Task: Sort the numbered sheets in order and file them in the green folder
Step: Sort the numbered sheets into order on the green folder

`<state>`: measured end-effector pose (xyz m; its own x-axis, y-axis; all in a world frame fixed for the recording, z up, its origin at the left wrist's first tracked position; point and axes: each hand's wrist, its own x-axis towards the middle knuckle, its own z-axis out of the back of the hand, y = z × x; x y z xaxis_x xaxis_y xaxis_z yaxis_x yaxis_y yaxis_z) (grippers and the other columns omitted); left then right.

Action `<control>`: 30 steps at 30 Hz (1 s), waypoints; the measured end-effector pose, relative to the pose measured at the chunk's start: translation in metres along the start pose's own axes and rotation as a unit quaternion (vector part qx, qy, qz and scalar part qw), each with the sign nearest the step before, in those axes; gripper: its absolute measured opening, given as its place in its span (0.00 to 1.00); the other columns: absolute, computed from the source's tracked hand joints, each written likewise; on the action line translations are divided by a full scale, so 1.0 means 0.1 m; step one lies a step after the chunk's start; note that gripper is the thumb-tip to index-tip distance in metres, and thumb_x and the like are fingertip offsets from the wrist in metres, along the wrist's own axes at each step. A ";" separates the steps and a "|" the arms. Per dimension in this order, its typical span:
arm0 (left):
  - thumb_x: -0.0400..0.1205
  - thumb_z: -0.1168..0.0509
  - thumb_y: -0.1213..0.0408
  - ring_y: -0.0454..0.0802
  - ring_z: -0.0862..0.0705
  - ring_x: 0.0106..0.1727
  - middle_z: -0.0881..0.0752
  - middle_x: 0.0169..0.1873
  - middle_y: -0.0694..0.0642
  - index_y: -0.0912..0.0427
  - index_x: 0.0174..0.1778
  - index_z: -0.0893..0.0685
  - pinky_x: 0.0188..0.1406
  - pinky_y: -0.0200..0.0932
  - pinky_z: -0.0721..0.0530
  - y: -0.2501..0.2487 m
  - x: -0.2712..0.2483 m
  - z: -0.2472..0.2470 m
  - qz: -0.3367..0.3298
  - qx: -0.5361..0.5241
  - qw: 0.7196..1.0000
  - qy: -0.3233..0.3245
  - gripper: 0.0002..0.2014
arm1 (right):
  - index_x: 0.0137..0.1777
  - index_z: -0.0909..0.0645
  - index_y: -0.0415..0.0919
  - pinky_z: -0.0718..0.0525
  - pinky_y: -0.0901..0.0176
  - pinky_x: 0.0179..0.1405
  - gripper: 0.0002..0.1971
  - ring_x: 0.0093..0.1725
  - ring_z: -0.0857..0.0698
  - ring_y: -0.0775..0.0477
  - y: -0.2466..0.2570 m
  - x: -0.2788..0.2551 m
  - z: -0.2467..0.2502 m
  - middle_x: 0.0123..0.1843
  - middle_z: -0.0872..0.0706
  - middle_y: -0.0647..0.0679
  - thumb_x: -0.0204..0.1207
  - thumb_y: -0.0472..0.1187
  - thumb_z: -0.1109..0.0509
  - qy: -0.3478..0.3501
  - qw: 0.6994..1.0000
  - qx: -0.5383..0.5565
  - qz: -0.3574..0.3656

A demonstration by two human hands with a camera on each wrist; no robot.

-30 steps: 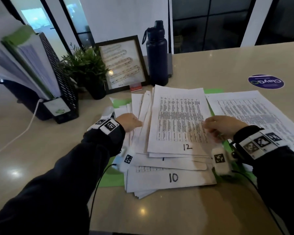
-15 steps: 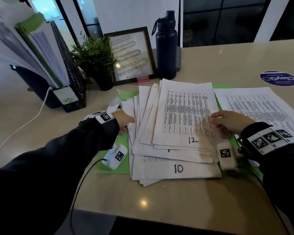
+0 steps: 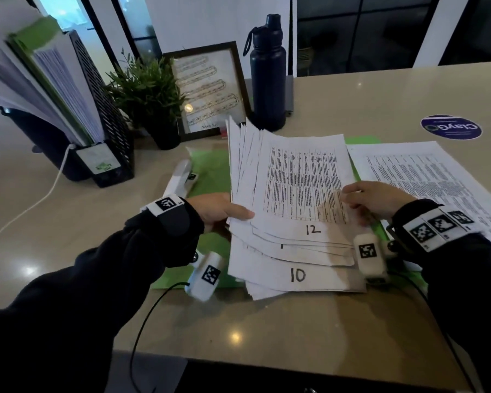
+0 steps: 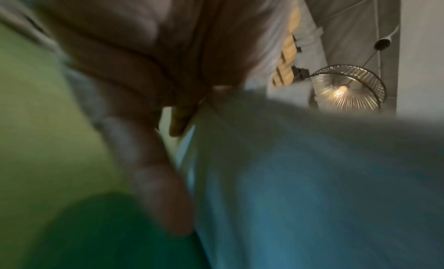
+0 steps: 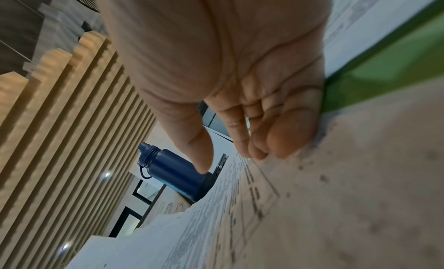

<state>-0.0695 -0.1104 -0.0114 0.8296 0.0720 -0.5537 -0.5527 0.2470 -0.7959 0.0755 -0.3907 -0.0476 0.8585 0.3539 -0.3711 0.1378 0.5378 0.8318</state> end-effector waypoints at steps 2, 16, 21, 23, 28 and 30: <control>0.79 0.37 0.77 0.59 0.15 0.52 0.16 0.59 0.64 0.69 0.66 0.22 0.50 0.48 0.16 -0.02 0.03 -0.10 -0.027 -0.037 0.998 -0.044 0.18 | 0.57 0.21 0.42 0.24 0.60 0.25 0.10 0.25 0.24 0.46 0.01 -0.02 0.00 0.37 0.20 0.42 0.77 0.40 0.31 0.006 1.000 -0.015 0.005; 0.84 0.46 0.71 0.48 0.18 0.18 0.15 0.20 0.59 0.67 0.37 0.24 0.17 0.33 0.21 -0.29 0.15 -0.01 -0.014 -0.278 0.953 -0.117 0.11 | 0.83 0.52 0.50 0.38 0.65 0.71 0.46 0.78 0.37 0.52 0.51 -0.85 -0.57 0.83 0.41 0.52 0.71 0.55 0.28 0.192 0.866 -0.387 0.253; 0.83 0.55 0.38 0.54 0.11 0.47 0.16 0.57 0.62 0.59 0.70 0.29 0.37 0.46 0.12 -0.21 0.04 -0.01 -0.074 -0.235 0.969 0.009 0.31 | 0.62 0.21 0.35 0.31 0.62 0.49 0.17 0.56 0.20 0.46 0.51 -0.52 -0.47 0.57 0.17 0.43 0.84 0.46 0.42 0.003 0.951 -0.237 0.199; 0.80 0.50 0.37 0.54 0.16 0.60 0.24 0.70 0.58 0.54 0.79 0.38 0.47 0.49 0.15 -0.16 -0.06 -0.07 -0.103 -0.139 0.985 0.019 0.35 | 0.63 0.20 0.35 0.25 0.52 0.64 0.23 0.60 0.19 0.43 0.42 -0.35 -0.40 0.60 0.16 0.43 0.83 0.53 0.42 0.011 0.975 -0.156 0.155; 0.81 0.41 0.47 0.52 0.23 0.66 0.40 0.81 0.56 0.44 0.82 0.54 0.55 0.46 0.17 -0.09 -0.18 -0.30 -0.140 0.025 0.990 0.006 0.37 | 0.70 0.25 0.39 0.26 0.43 0.70 0.38 0.66 0.21 0.36 0.19 -0.23 -0.40 0.68 0.19 0.39 0.71 0.70 0.39 0.001 0.996 0.079 0.034; 0.80 0.39 0.49 0.54 0.24 0.67 0.43 0.81 0.58 0.43 0.81 0.57 0.56 0.48 0.17 -0.14 -0.15 -0.38 -0.141 0.026 0.990 -0.013 0.39 | 0.64 0.22 0.35 0.22 0.46 0.60 0.26 0.58 0.17 0.33 0.25 -0.31 -0.44 0.57 0.15 0.36 0.80 0.57 0.40 -0.003 0.994 0.109 0.033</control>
<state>-0.0779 -0.1512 -0.0013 0.9526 0.0180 -0.3037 -0.2941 0.3097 -0.9042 0.0308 -0.3550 -0.0336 0.8720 0.3778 -0.3114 0.1845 0.3355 0.9238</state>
